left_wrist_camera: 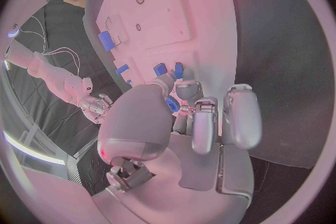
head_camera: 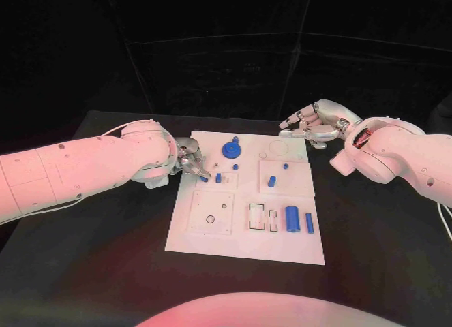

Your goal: Assemble the parts on the task board

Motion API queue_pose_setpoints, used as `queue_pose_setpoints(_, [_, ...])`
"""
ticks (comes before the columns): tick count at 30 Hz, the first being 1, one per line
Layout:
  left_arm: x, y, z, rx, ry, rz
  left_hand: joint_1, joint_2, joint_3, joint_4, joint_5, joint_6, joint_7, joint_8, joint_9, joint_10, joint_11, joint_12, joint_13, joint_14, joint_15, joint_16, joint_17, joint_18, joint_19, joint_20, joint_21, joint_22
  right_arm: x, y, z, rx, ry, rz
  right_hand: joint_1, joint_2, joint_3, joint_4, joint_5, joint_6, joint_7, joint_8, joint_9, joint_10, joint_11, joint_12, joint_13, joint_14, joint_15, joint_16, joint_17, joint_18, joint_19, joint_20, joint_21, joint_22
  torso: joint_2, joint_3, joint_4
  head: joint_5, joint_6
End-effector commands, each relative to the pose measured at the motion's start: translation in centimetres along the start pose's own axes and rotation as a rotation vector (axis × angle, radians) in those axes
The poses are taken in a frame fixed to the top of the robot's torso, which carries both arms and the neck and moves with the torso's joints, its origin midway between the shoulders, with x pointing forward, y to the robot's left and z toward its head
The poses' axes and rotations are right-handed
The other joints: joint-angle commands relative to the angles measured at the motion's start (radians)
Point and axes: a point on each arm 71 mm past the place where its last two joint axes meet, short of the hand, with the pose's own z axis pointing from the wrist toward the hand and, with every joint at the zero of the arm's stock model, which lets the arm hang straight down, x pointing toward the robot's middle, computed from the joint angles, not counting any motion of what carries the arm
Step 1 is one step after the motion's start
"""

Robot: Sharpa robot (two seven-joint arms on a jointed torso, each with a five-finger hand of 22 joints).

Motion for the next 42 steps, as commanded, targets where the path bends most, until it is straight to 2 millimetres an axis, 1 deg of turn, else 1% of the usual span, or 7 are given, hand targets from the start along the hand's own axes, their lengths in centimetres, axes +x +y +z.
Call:
queue_pose_setpoints(1, [0.54,-0.02,0.03,-0.009,0.035,0.030,0.001,-0.004,0.098,-0.095,0.005,0.001,-0.007,0.005,0.002,0.008,-0.002,0.001,0.000,0.104,-0.009,0.003,0.264,0.004,0.007,-0.010,-0.002,0.001,0.02,0.21,0.04,-0.014,0.008,-0.001,0.000,0.006,-0.006,0.000,0.005,-0.004,-0.001,0.006,-0.001,-0.007,-0.003,-0.007,-0.001,0.027,-0.003,-0.005,-0.001,0.010,-0.003,0.000,-0.004,-0.001,0.000,0.0001,0.0001,0.000,0.000])
queue_pose_setpoints(10, [0.46,-0.18,0.12,-0.003,0.020,0.021,-0.020,-0.010,0.115,-0.091,0.005,0.004,-0.007,0.009,0.004,0.011,-0.001,0.003,0.002,0.104,-0.008,0.003,0.264,0.004,0.006,-0.009,-0.004,0.000,0.05,0.25,0.04,-0.016,0.008,-0.001,0.000,0.006,-0.006,0.000,0.005,-0.004,-0.001,0.006,-0.001,-0.007,-0.003,-0.007,-0.001,0.027,-0.003,-0.005,-0.001,0.010,-0.003,0.000,-0.004,-0.001,0.000,0.0007,-0.0004,-0.001,-0.001])
queue_pose_setpoints(17, [0.32,-0.15,0.34,-0.010,0.013,0.004,-0.096,-0.024,0.100,-0.050,0.005,0.023,-0.011,0.026,0.012,0.018,-0.004,0.010,0.007,0.104,-0.010,0.003,0.264,0.003,0.009,-0.010,0.000,0.007,0.06,0.27,0.02,-0.017,0.008,-0.001,0.000,0.006,-0.006,0.000,0.005,-0.004,-0.001,0.006,-0.001,-0.007,-0.003,-0.007,-0.001,0.027,-0.003,-0.005,-0.001,0.010,-0.003,0.000,-0.004,-0.001,0.000,0.0006,-0.0010,-0.003,0.000])
queue_pose_setpoints(24, [0.25,-0.05,0.58,-0.027,0.021,0.006,-0.142,-0.037,0.087,-0.028,0.005,0.034,-0.018,0.041,0.021,0.025,-0.009,0.019,0.017,0.104,-0.015,0.003,0.264,0.001,0.014,-0.013,0.009,0.020,0.04,0.26,-0.02,-0.016,0.008,-0.001,-0.001,0.007,-0.010,0.003,0.005,-0.004,-0.001,0.008,-0.001,-0.010,-0.003,-0.010,-0.006,0.027,-0.003,-0.007,-0.002,0.011,-0.004,0.000,-0.007,-0.005,0.000,0.0011,-0.0024,-0.008,-0.003])
queue_pose_setpoints(26, [0.23,-0.06,0.66,-0.029,0.022,0.006,-0.148,-0.040,0.085,-0.026,0.005,0.035,-0.019,0.044,0.023,0.027,-0.010,0.021,0.019,0.104,-0.016,0.003,0.264,0.000,0.015,-0.014,0.010,0.022,0.03,0.26,-0.03,-0.015,0.008,-0.001,-0.001,0.007,-0.010,0.003,0.005,-0.004,-0.001,0.008,-0.001,-0.010,-0.003,-0.010,-0.006,0.027,-0.003,-0.007,-0.002,0.011,-0.004,0.000,-0.007,-0.005,-0.001,0.0001,-0.0014,-0.010,-0.003])
queue_pose_setpoints(38, [0.10,-0.01,0.87,-0.043,0.017,0.003,-0.182,-0.056,0.070,-0.014,0.005,0.040,-0.023,0.059,0.034,0.031,-0.014,0.027,0.025,0.104,-0.020,0.003,0.264,-0.001,0.017,-0.019,0.015,0.029,0.00,0.23,-0.07,-0.014,0.007,-0.001,-0.003,0.007,-0.012,0.005,0.005,-0.005,-0.001,0.009,-0.001,-0.013,-0.003,-0.013,-0.010,0.027,-0.003,-0.007,-0.002,0.012,-0.006,0.000,-0.010,-0.009,-0.001,0.0002,0.0002,-0.014,-0.004])
queue_pose_setpoints(42, [0.01,0.16,0.87,-0.052,0.010,-0.001,-0.216,-0.076,0.045,0.002,0.005,0.040,-0.021,0.064,0.038,0.030,-0.013,0.027,0.023,0.104,-0.020,0.003,0.264,-0.001,0.017,-0.020,0.013,0.028,-0.05,0.19,-0.09,-0.013,0.005,-0.001,-0.004,0.008,-0.014,0.006,0.005,-0.005,0.000,0.010,-0.001,-0.014,-0.003,-0.015,-0.012,0.028,-0.003,-0.007,-0.001,0.012,-0.007,0.000,-0.012,-0.014,-0.001,-0.0002,0.0007,-0.014,-0.004])
